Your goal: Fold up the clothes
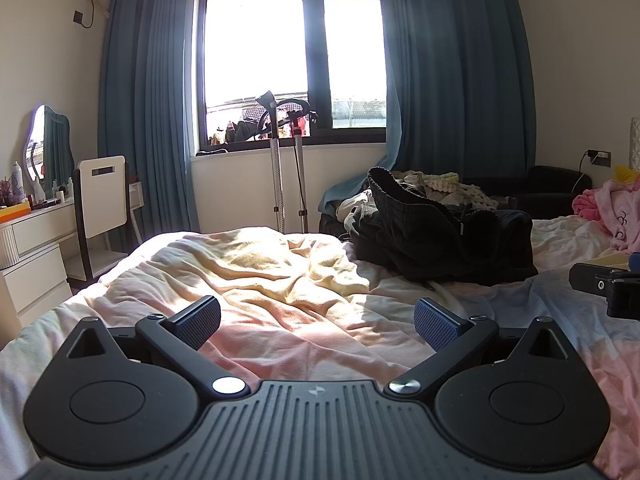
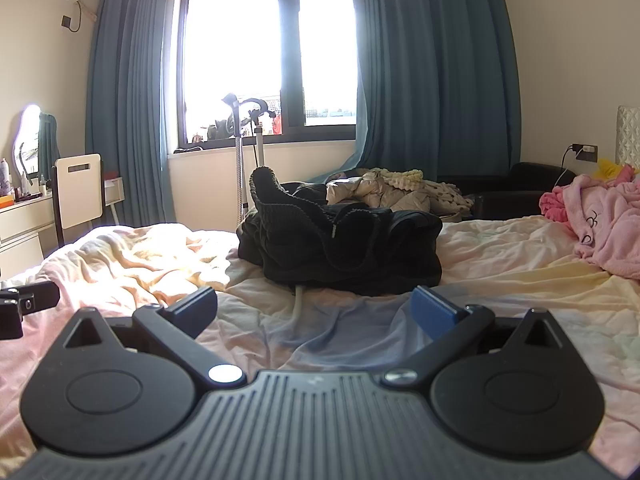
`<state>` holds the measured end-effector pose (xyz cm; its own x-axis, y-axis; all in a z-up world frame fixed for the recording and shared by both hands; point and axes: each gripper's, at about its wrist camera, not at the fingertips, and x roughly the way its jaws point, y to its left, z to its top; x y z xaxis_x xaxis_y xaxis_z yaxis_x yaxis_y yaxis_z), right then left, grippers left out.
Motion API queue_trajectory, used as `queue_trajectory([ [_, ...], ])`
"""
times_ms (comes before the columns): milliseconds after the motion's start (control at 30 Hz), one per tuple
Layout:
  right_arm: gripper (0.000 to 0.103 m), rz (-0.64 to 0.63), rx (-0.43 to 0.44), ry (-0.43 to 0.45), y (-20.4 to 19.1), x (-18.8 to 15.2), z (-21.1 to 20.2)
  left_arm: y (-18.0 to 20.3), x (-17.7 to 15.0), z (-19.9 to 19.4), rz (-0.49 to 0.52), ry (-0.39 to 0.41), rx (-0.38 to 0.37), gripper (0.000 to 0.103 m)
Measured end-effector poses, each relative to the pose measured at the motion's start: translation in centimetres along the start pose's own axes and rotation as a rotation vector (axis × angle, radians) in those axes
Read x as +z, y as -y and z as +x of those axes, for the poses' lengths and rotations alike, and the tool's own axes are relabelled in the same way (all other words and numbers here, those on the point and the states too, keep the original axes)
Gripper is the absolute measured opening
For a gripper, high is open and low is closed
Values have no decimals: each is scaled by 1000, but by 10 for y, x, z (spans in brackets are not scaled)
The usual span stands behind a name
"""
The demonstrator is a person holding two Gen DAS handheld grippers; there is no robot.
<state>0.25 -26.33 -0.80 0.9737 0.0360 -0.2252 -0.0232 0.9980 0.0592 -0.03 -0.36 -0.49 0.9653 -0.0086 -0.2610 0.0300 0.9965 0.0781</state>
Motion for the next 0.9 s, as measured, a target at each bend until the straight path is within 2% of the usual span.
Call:
queue_trajectory([
  [267, 103, 11, -9, -5, 3, 0, 0, 1, -1, 1, 10, -4, -23, 103],
  [500, 103, 27, -63, -22, 13, 0, 1, 11, 5, 22, 80, -6, -15, 103],
  [700, 103, 108, -104, -57, 31, -2, 13, 32, 31, 71, 125, 1, -48, 103],
  [900, 103, 214, -113, -88, 51, -10, 30, 66, 62, 164, 146, -47, -73, 103],
])
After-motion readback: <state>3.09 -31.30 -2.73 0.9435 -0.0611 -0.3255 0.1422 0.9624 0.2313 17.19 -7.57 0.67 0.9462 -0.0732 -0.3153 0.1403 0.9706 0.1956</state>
